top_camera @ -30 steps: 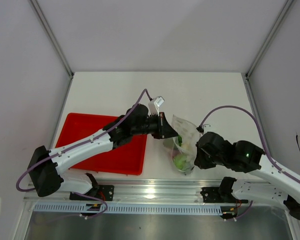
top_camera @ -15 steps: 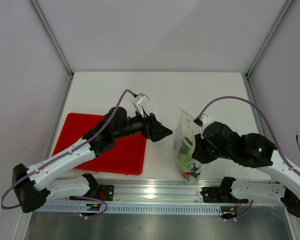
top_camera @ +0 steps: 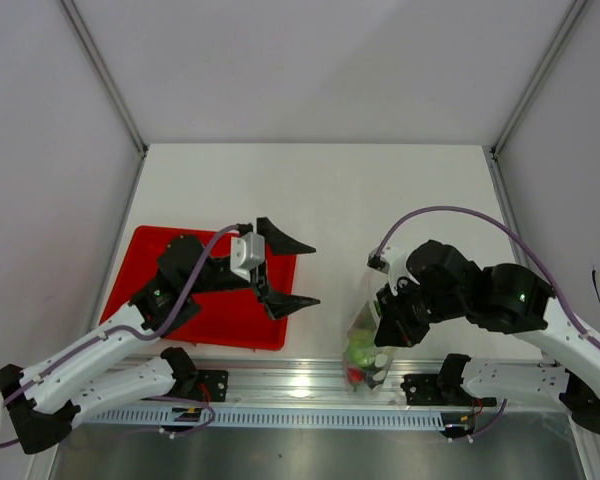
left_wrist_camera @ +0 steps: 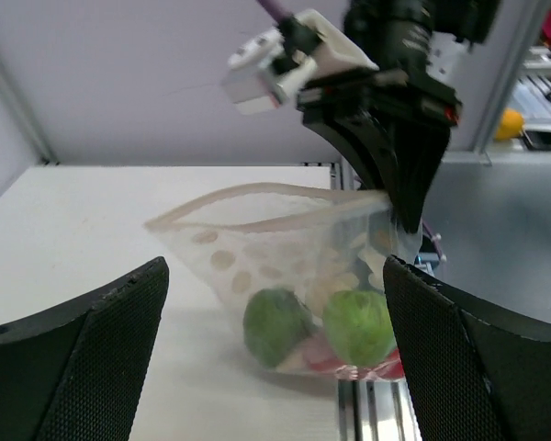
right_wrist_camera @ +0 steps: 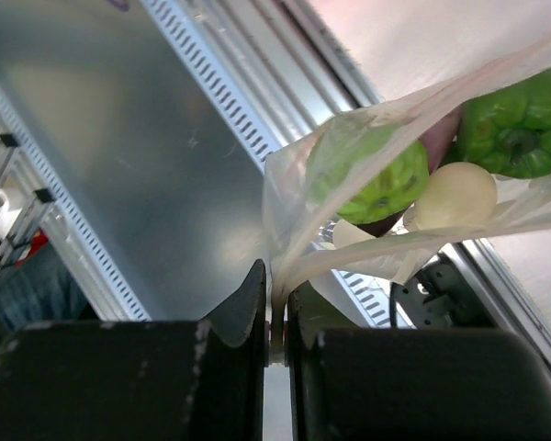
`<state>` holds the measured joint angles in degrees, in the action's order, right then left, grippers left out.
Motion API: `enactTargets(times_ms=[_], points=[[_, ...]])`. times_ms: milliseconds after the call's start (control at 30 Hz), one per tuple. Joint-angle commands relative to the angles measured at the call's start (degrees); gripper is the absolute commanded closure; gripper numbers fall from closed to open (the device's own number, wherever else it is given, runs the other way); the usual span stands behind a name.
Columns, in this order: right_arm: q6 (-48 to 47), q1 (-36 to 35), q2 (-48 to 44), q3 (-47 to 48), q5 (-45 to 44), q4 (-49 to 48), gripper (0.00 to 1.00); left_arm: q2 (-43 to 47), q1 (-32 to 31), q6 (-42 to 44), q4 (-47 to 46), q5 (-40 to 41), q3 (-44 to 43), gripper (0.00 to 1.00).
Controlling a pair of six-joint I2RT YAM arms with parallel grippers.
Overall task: Place the food in the zip-top bag and seal the zipper
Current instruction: Zip the zipper food storage bag at the center of the board.
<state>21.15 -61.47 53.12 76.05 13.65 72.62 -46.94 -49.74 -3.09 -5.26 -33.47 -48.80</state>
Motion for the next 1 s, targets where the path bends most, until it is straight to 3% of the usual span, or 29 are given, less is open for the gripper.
enactTargets(times_ms=[0,67,133,200,300,400,500,600,733,967], points=[[-2.7,-0.6,0.3,3.3,7.4,-2.7,1.0,-1.3,-0.4,9.8,-7.7,-11.7,2.0,0.0],[-2.3,-0.9,0.8,3.8,8.1,-3.1,1.0,-3.4,-0.4,12.0,-4.9,-11.4,-1.0,0.01],[-1.4,-1.2,1.4,6.9,1.5,-0.9,1.0,-5.3,-0.4,10.3,-0.8,-6.1,-3.2,0.0],[2.9,-0.8,1.9,8.1,-15.3,0.6,1.0,-6.3,-0.4,8.1,0.2,2.6,-3.6,0.0],[12.8,2.0,9.6,10.0,-37.7,12.8,1.0,-5.0,-0.5,2.6,-3.7,11.2,-0.2,0.0],[14.0,1.3,12.6,8.1,-40.3,13.9,1.0,-3.3,-1.3,-0.8,-7.7,12.5,1.9,0.01],[10.9,0.9,9.8,7.1,-35.2,7.4,1.0,-3.2,-1.3,1.8,-10.4,9.3,2.6,0.0],[6.7,0.8,6.6,6.3,-27.3,1.0,1.0,-5.6,-1.3,5.5,-7.1,5.5,-0.7,0.0],[2.2,0.7,2.4,3.8,-17.4,-5.4,1.0,-10.3,-1.3,12.8,-2.5,-7.2,-7.0,0.0],[-2.5,0.7,0.7,3.8,-2.8,-5.9,1.0,-20.6,-0.7,21.1,7.5,-24.5,-19.9,0.0]])
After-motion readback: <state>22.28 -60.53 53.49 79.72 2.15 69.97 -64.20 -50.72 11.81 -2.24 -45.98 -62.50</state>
